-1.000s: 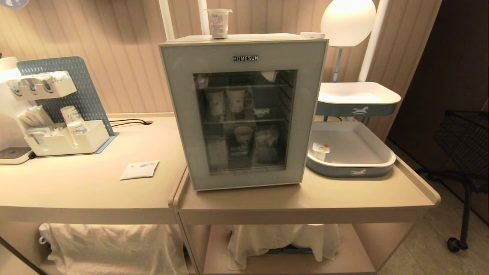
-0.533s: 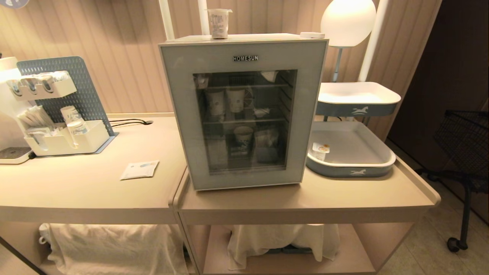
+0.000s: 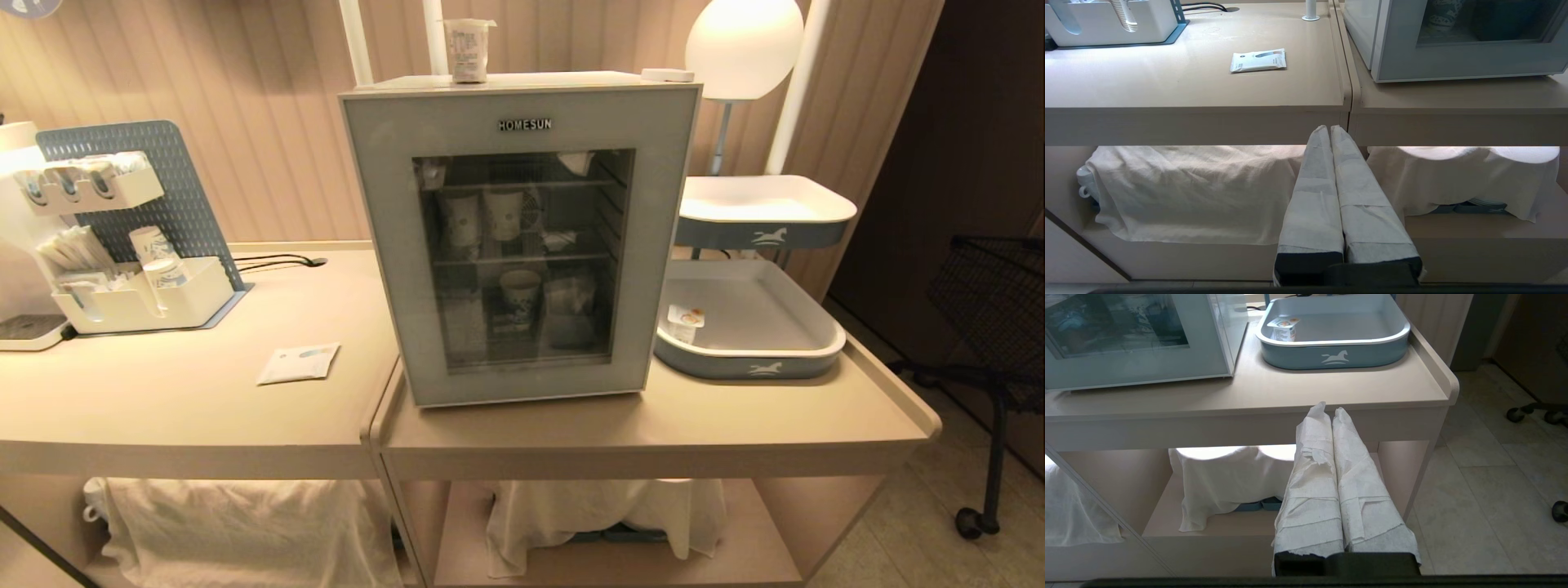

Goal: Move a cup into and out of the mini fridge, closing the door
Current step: Open the freezer door

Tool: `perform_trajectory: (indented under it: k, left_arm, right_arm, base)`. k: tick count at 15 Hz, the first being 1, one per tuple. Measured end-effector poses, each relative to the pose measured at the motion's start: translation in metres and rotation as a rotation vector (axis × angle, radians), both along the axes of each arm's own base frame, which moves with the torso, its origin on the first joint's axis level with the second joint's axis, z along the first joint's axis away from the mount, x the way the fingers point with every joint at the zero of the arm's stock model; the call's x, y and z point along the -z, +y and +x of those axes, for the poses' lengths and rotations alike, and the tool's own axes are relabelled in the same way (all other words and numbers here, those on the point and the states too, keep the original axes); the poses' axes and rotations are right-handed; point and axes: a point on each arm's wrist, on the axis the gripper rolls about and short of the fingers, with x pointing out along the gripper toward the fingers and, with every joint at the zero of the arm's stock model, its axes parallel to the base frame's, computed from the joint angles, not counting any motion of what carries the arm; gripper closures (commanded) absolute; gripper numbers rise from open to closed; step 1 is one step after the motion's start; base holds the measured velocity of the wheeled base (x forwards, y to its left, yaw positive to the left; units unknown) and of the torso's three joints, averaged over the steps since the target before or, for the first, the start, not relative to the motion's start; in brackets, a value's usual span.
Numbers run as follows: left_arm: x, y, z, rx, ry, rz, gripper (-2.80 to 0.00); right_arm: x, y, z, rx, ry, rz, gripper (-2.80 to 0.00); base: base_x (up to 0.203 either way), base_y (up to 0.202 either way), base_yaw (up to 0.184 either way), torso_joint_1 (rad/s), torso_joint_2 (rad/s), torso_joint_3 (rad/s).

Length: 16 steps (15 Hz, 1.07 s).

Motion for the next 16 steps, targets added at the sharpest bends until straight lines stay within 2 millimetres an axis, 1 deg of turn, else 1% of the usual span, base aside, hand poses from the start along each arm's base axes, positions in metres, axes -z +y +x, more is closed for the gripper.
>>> perform_trajectory:
  k: [2, 9, 10, 16]
  left_arm:
    - [0.0001, 0.0000, 0.0000, 0.000, 0.002, 0.000, 0.00]
    - [-0.0004, 0.0000, -0.0001, 0.000, -0.002, 0.000, 0.00]
    - [-0.0003, 0.0000, -0.0001, 0.000, -0.002, 0.000, 0.00]
    - [0.0001, 0.0001, -0.0002, -0.003, 0.009, 0.038, 0.00]
  right_arm:
    - [0.0000, 0.0000, 0.0000, 0.000, 0.000, 0.000, 0.00]
    - [0.0000, 0.0000, 0.0000, 0.000, 0.000, 0.000, 0.00]
    - [0.0000, 0.0000, 0.0000, -0.001, 0.000, 0.000, 0.00]
    - [0.0000, 0.0000, 0.0000, 0.000, 0.000, 0.000, 0.00]
  base:
    - [0.128, 0.000, 0.002, -0.002, 0.00, 0.004]
    - [0.186, 0.000, 0.001, 0.002, 0.01, 0.000]
    - [0.090, 0.000, -0.008, 0.008, 0.01, 0.000]
    - [0.000, 0.000, 0.000, 0.000, 0.00, 0.000]
